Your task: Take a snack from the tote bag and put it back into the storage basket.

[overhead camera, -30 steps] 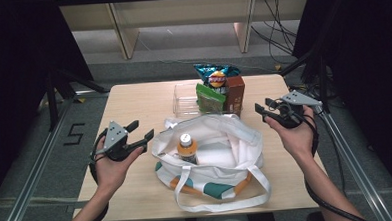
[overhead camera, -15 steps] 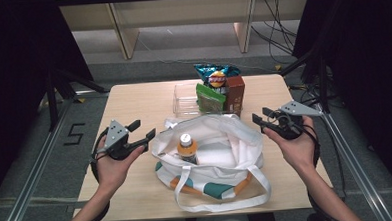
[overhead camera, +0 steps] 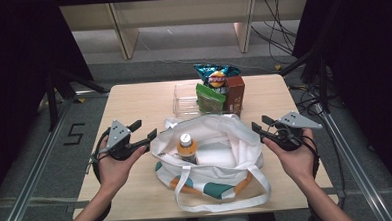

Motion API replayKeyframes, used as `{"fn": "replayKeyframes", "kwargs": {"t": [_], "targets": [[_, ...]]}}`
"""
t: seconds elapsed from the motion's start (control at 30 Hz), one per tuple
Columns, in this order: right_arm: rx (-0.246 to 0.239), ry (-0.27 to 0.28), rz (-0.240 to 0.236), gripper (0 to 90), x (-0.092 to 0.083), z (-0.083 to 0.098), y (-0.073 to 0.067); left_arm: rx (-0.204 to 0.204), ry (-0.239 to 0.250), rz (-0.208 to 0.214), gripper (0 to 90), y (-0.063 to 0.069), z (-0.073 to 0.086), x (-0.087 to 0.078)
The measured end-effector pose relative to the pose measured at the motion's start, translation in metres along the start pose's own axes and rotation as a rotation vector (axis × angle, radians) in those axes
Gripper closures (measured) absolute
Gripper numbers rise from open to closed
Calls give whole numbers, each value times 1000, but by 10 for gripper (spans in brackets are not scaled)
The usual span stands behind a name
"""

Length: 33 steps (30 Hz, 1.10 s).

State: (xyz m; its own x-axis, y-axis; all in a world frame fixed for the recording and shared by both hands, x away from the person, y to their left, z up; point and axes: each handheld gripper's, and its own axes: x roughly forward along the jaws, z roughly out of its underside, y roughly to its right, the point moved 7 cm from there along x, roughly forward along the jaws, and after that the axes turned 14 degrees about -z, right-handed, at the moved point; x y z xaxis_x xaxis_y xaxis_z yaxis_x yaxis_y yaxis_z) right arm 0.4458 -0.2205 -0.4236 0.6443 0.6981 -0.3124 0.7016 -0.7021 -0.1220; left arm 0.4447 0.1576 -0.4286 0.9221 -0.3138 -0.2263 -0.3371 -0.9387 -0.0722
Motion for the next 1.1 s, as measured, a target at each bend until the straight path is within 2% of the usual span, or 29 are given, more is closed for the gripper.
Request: {"fn": "replayKeyframes", "kwargs": {"t": [0.03, 0.07, 0.1, 0.17, 0.27, 0.33, 0.4, 0.47, 0.5, 0.53, 0.57, 0.63, 0.67, 0.9, 0.93, 0.97, 1.0, 1.07, 1.1], "targets": [[8, -9, 7, 525, -1, 2, 0, 0, 0, 0, 356, 0, 0, 0], [-9, 0, 19, 525, 0, 2, 4, -6, -1, 0, 356, 1, 1, 0], [11, 3, 21, 526, 0, 3, 3, -9, 6, 7, 355, 1, 1, 1], [7, 4, 14, 527, 0, 5, 4, -7, -2, 3, 355, 2, 1, 1], [-16, 7, 24, 529, -1, 4, 7, -8, 4, 16, 354, 5, 1, 1], [-4, 11, 27, 529, -1, 3, 6, -11, 6, 23, 354, 7, 1, 1], [-22, 12, 41, 530, -2, 3, 8, -13, 16, 34, 355, 9, 0, 0], [1, 4, 43, 531, -3, 4, 6, -30, 18, 46, 355, 11, -2, -2], [-30, 9, 32, 532, -3, 3, 7, -41, 20, 58, 355, 12, -2, -2], [-7, 15, 53, 533, -4, 4, 6, -51, 24, 65, 356, 14, -3, -3], [-19, 12, 53, 533, -4, 3, 6, -56, 23, 70, 356, 16, -3, -5], [-8, 15, 48, 533, -4, 2, 6, -54, 27, 74, 357, 18, -4, -6], [-28, 16, 43, 533, -3, 1, 8, -59, 35, 88, 358, 21, -6, -9], [-15, 15, 44, 533, -2, 0, 4, -48, 38, 136, 367, 37, -8, -13], [-36, 20, 41, 533, 0, -2, 5, -61, 34, 156, 369, 43, -8, -14], [-21, 17, 38, 533, -1, -2, 3, -61, 34, 156, 371, 43, -8, -14], [-23, 27, 46, 533, 0, -3, 3, -59, 32, 168, 373, 48, -8, -13], [-52, 16, 42, 533, 0, -4, 4, -42, 26, 178, 376, 54, -8, -12], [-24, 15, 44, 533, 0, -3, 2, -45, 25, 184, 378, 57, -8, -11]]}}
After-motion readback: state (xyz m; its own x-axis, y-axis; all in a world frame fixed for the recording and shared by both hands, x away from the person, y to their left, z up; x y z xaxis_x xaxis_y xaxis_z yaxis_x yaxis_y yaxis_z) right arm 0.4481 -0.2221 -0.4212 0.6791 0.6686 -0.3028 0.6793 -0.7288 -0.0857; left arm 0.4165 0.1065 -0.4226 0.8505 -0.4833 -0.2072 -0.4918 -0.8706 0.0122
